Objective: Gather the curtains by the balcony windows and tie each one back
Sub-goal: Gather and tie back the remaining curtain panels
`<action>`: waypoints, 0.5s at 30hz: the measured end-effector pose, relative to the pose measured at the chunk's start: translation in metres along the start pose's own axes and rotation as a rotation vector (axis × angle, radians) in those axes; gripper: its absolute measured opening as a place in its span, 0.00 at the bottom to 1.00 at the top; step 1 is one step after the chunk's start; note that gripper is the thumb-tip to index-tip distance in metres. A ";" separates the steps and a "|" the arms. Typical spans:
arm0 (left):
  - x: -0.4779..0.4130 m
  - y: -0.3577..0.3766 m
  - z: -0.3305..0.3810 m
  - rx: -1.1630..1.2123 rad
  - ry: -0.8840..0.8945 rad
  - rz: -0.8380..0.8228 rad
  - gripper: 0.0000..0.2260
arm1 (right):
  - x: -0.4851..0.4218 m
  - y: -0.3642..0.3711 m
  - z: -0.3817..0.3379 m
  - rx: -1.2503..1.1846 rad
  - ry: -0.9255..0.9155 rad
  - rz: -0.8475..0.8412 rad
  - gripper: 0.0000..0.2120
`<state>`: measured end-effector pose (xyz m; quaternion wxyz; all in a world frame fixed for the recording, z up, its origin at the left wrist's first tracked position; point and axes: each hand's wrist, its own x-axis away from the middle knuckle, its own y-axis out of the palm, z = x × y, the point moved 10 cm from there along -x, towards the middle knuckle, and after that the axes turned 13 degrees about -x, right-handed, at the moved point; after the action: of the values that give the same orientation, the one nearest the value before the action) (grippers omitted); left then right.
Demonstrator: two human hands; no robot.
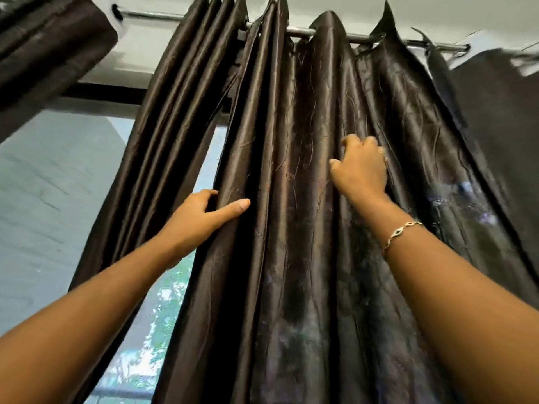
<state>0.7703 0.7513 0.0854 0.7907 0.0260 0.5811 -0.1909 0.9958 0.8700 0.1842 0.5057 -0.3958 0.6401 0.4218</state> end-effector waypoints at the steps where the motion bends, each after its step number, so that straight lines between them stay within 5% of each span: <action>1: 0.000 0.003 0.002 0.007 0.000 0.000 0.28 | -0.002 -0.004 0.011 0.011 0.034 -0.014 0.22; 11: 0.005 0.022 0.015 -0.003 0.009 0.038 0.14 | 0.010 0.044 0.043 -0.315 0.336 -0.365 0.36; 15: 0.007 0.017 0.013 -0.021 0.002 0.057 0.13 | 0.007 0.045 0.037 -0.221 0.337 -0.326 0.19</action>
<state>0.7897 0.7615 0.0805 0.7954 0.0345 0.5830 -0.1623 0.9643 0.9193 0.1786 0.4067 -0.6113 0.5932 0.3302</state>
